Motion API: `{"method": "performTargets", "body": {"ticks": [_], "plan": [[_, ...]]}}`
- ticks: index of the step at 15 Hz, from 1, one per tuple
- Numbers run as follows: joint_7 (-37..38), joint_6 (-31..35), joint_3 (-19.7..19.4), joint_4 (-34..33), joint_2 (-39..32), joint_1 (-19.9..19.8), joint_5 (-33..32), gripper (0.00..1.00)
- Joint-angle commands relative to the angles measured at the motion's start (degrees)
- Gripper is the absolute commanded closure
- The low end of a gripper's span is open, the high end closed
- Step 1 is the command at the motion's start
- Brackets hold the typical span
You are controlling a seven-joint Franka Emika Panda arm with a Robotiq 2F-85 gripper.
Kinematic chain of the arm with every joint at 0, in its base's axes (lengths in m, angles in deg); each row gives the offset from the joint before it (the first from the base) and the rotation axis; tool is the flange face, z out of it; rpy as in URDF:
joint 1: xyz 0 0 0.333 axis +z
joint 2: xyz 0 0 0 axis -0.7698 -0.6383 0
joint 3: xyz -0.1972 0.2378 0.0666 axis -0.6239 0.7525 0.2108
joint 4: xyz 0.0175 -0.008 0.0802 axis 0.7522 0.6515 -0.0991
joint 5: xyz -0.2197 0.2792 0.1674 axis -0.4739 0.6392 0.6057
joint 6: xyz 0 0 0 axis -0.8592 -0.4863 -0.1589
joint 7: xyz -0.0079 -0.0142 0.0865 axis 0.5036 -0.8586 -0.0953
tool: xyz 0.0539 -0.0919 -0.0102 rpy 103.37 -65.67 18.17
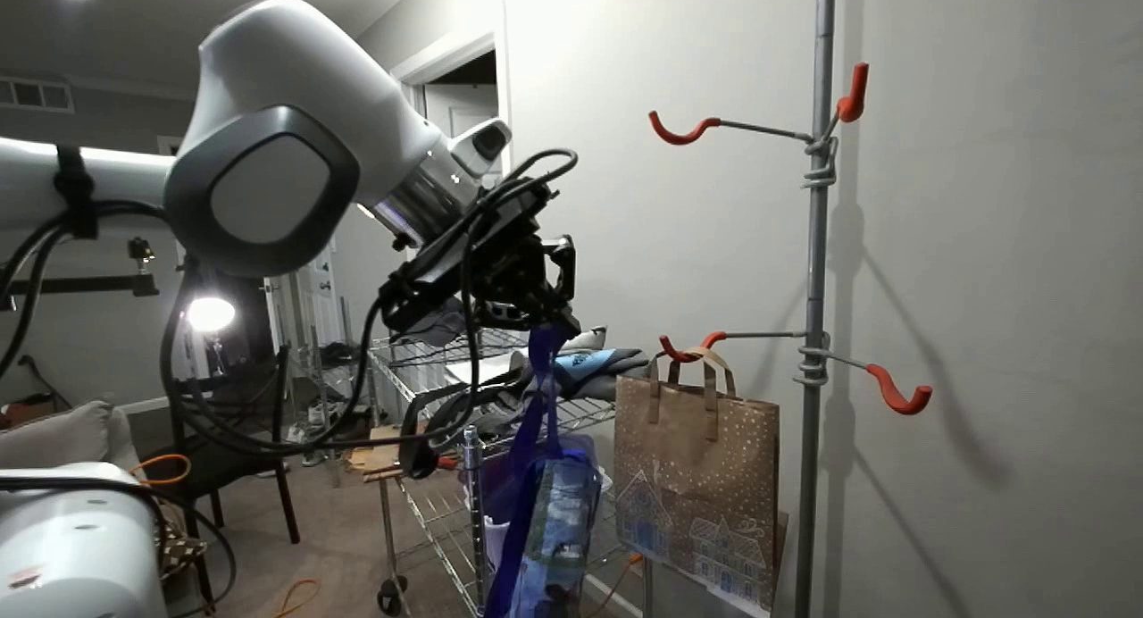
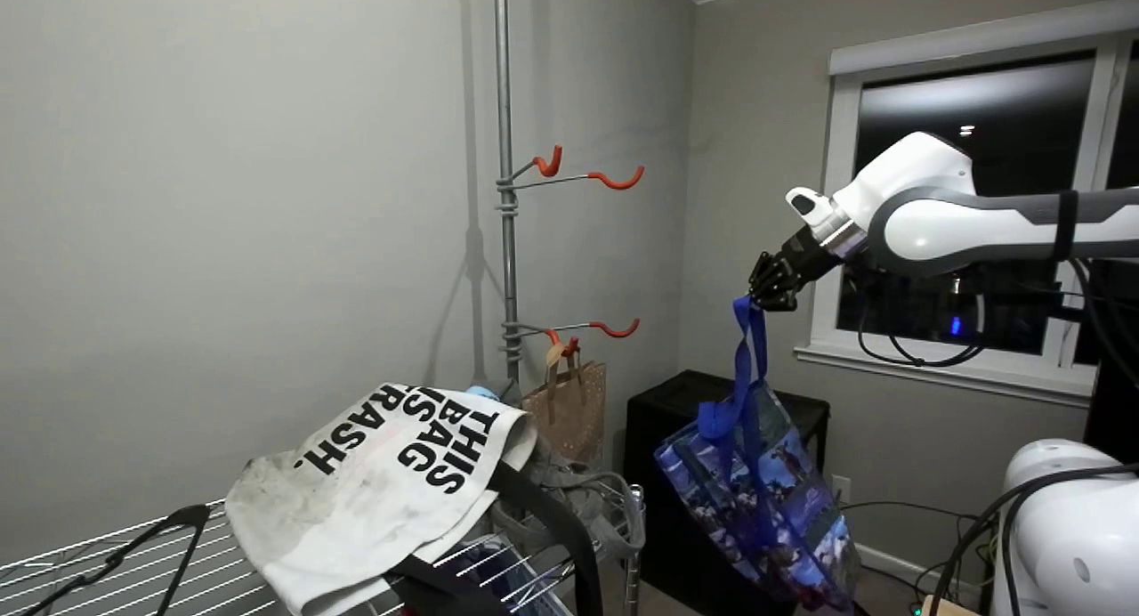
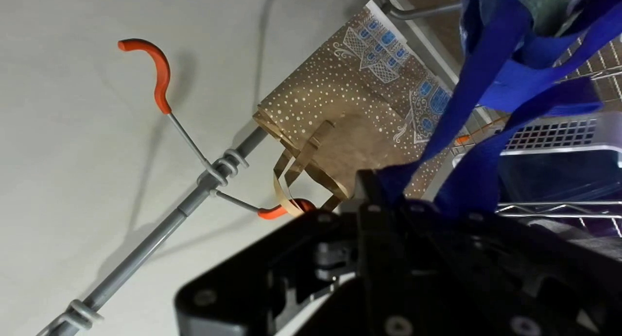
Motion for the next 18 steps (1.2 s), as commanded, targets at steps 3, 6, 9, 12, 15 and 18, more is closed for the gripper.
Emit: {"method": "performTargets", "body": {"ticks": [3,6,9,12,15,18], "plan": [[-1.1,0.2,0.8,0.0,-0.4,-1.1,1.6,0.98],[-1.3,-1.3,0.2,-1.5,-2.2,-0.4,2.2,1.00],[-0.8,5.1,-0.8,-6.0,-8.9,-1.9,0.2,1.00],[-2.5,15.5,-4.0,-11.7,-17.2,0.4,1.0,1.00],[-1.4,23.0,-9.7,-17.4,-27.1,4.8,-0.1,1.00],[-6.0,25.7,-15.3,-22.8,-36.4,9.0,6.5,1.00]]}}
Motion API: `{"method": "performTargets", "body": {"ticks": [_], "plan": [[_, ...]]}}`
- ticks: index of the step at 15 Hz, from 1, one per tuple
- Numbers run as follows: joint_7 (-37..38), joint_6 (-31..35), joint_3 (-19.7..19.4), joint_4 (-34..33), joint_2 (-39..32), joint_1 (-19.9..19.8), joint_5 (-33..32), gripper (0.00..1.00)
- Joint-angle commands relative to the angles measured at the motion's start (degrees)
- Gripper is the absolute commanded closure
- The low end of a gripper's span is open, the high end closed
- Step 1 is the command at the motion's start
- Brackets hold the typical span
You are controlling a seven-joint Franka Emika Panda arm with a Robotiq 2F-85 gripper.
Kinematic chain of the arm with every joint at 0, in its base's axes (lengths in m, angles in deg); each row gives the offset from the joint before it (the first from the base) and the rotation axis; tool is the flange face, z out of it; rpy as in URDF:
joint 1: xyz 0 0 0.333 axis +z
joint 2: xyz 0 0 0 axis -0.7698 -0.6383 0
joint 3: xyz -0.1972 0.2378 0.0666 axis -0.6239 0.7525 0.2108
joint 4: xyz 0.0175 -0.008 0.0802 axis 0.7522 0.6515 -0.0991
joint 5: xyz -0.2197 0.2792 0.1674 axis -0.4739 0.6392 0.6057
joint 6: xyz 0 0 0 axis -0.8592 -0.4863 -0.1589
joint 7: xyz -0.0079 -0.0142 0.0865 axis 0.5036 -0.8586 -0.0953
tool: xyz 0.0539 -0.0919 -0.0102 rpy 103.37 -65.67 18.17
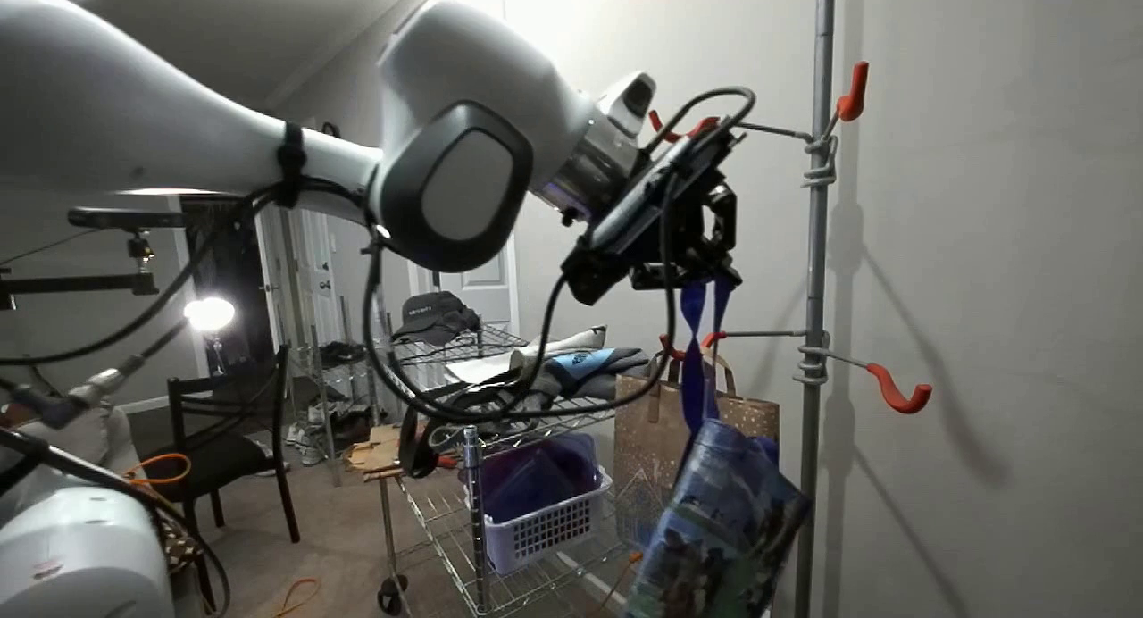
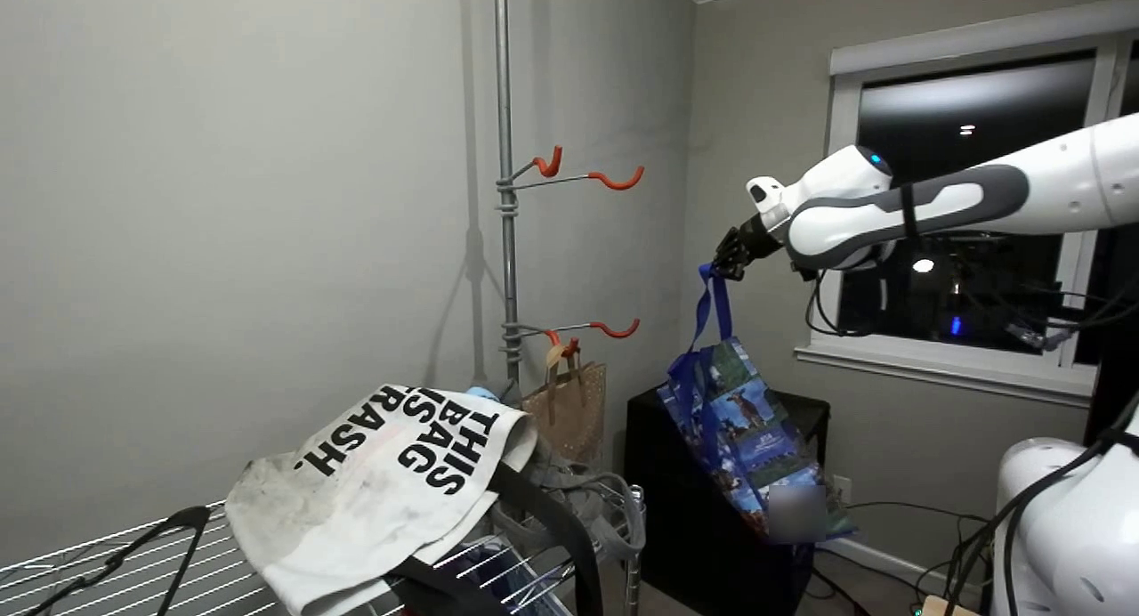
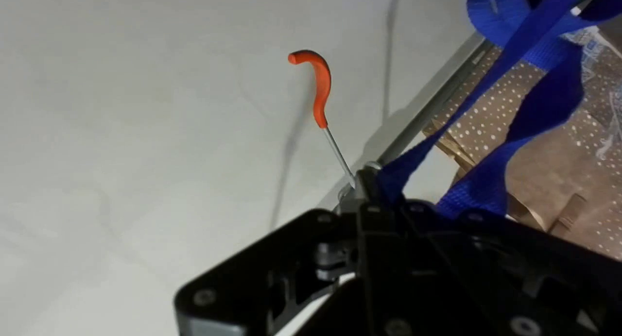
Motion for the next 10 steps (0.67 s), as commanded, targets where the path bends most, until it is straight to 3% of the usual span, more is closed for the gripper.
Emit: {"method": "performTargets", "body": {"ticks": [1,2,10], "plan": [[-6.9,2.7,-5.9,-8.5,-12.5,4.7,7.8,1.00],[-6.6,2.1,-9.6,-10.3,-13.8,8.1,7.2,1.00],[-16.6,-2.2,-26.3,-22.0,-21.2,21.4,14.3,1.00]]}}
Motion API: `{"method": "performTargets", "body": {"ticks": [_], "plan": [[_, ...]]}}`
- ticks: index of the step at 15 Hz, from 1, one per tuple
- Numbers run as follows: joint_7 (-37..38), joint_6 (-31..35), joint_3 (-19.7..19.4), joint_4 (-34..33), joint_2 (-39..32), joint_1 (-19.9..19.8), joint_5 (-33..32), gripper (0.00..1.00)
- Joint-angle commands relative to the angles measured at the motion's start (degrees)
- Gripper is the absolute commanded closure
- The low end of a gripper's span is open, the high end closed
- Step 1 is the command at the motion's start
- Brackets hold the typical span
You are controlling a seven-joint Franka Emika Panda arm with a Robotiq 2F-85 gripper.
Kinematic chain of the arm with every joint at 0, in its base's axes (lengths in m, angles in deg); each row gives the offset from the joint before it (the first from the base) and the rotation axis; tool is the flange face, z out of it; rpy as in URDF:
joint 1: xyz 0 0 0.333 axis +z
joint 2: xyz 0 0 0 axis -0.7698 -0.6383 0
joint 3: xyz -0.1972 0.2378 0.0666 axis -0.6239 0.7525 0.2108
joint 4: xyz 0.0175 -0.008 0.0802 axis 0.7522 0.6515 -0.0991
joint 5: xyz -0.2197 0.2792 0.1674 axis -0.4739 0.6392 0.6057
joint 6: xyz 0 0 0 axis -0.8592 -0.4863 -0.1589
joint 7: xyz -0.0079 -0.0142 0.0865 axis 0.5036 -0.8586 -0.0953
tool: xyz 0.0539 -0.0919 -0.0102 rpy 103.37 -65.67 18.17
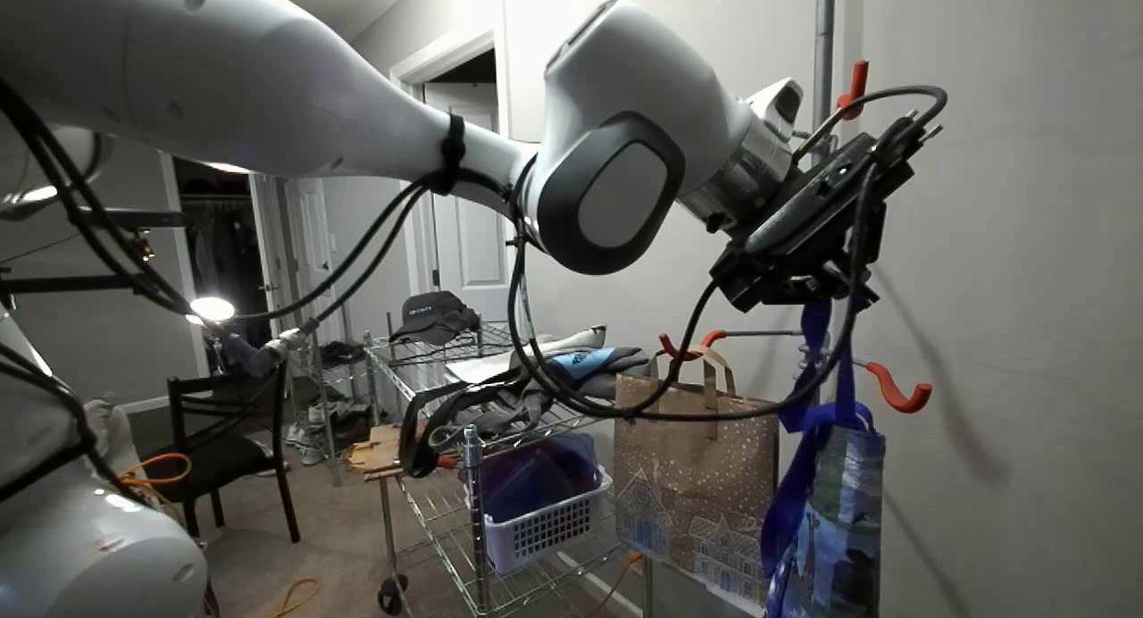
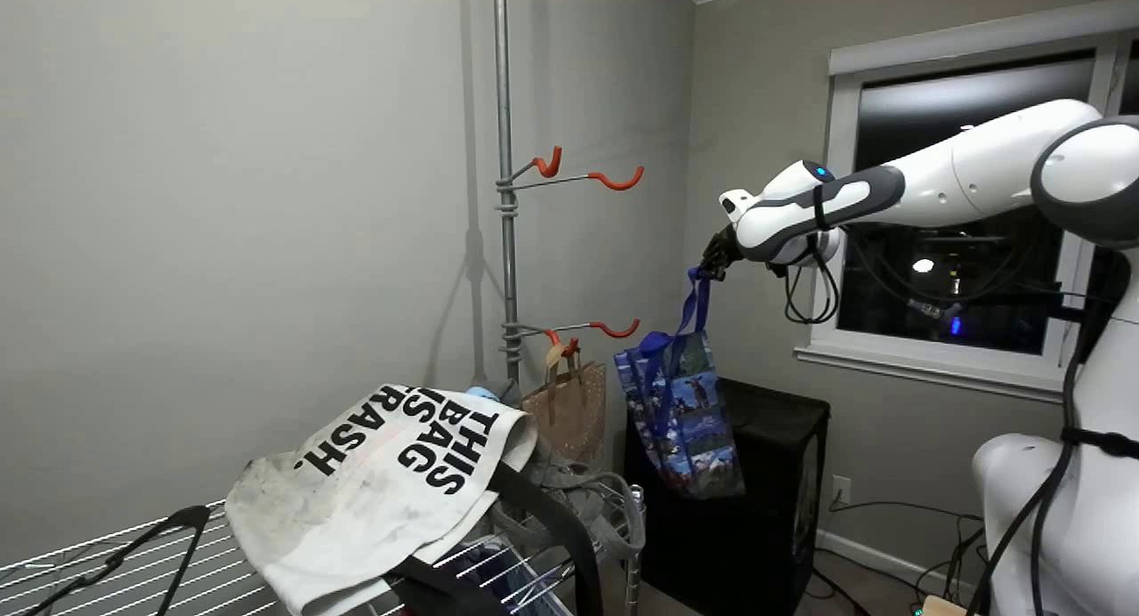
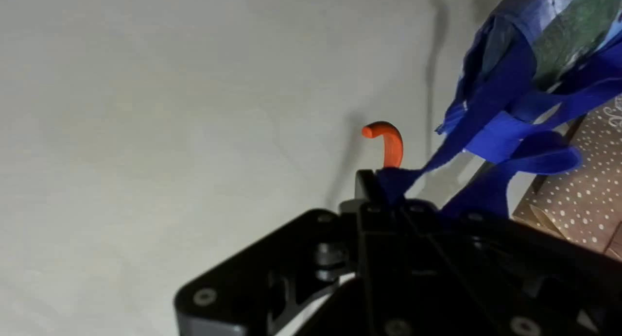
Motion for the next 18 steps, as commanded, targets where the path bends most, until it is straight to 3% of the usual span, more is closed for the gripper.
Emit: {"method": "performTargets", "body": {"ticks": [1,8,18], "plan": [[-6.9,-4.1,-8.1,-6.0,-3.3,6.7,5.4,1.00],[-13.5,-8.6,-23.7,-13.4,-6.5,21.0,11.6,1.00],[-11.8,-5.5,-43.3,-13.5,-1.5,44.5,8.0,1.00]]}}
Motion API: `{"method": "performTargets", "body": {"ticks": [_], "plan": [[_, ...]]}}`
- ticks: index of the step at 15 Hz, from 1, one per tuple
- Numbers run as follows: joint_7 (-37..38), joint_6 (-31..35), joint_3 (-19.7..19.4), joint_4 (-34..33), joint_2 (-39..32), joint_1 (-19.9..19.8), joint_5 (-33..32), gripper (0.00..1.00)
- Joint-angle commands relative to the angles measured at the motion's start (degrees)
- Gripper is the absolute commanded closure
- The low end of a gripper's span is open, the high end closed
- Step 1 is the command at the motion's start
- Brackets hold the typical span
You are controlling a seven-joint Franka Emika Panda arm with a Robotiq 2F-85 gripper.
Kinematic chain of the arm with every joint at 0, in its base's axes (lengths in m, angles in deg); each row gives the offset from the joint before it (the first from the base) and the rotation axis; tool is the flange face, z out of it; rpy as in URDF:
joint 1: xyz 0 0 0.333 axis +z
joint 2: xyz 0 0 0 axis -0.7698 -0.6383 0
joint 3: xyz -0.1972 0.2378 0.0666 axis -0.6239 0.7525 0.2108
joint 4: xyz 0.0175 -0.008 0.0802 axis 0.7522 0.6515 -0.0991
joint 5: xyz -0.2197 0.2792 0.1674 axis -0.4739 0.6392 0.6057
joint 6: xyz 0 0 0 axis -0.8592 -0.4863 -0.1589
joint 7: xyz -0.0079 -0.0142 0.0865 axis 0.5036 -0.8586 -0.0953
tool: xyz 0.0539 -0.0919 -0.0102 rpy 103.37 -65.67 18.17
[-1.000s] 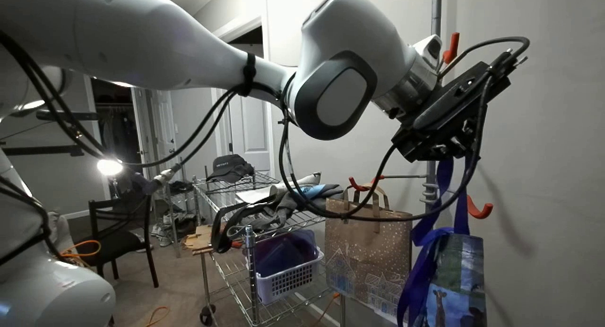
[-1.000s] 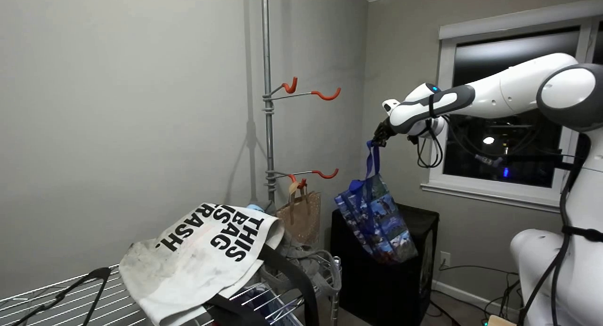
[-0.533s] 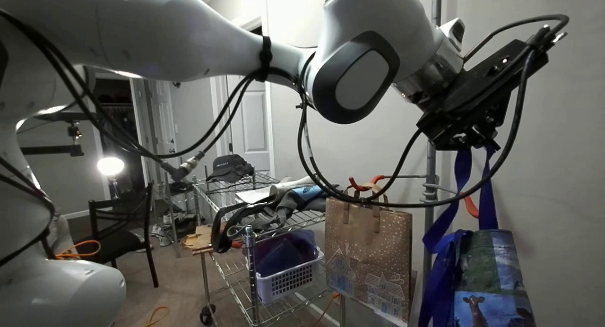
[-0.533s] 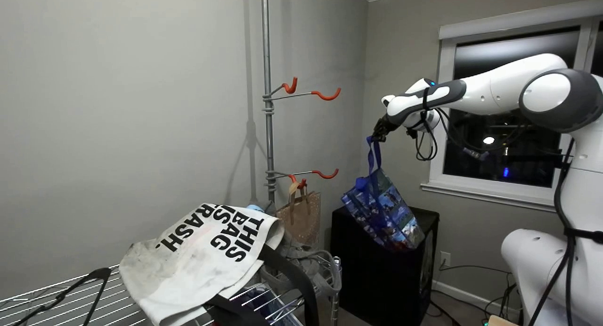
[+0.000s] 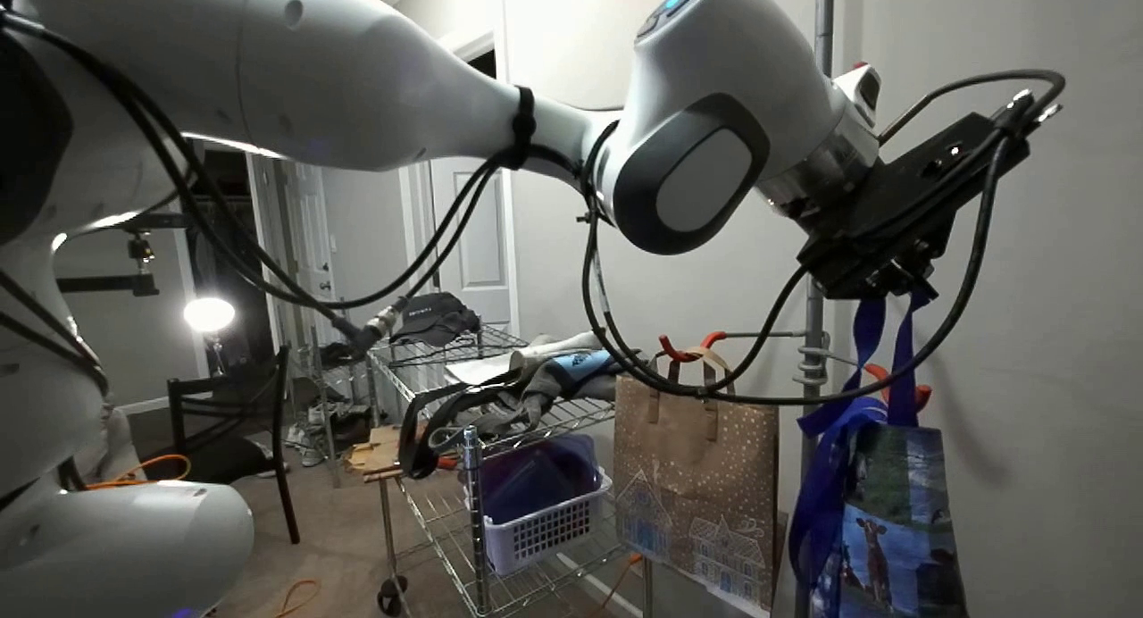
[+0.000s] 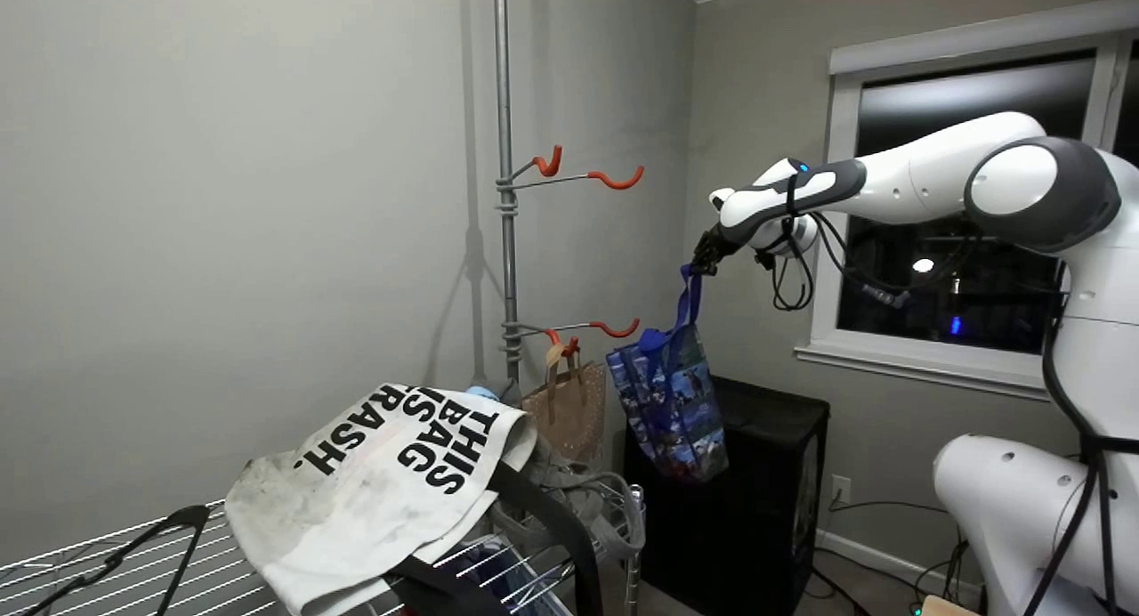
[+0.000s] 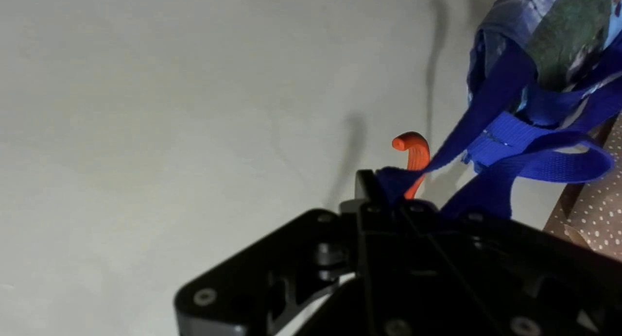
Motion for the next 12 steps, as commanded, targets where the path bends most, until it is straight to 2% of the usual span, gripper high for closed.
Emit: {"method": "performTargets", "body": {"ticks": [1,6,9,12], "plan": [[-0.4,0.8,-8.2,-1.1,3.0,9.9,-2.0,1.00],[3.6,-4.4,-19.6,-6.2,5.8,22.3,-7.8,1.00],[9.1,-10.0,-26.9,-11.5,6.6,29.3,-13.8,1.00],[13.7,-13.7,-31.6,-16.2,8.4,34.9,-20.3,1.00]]}}
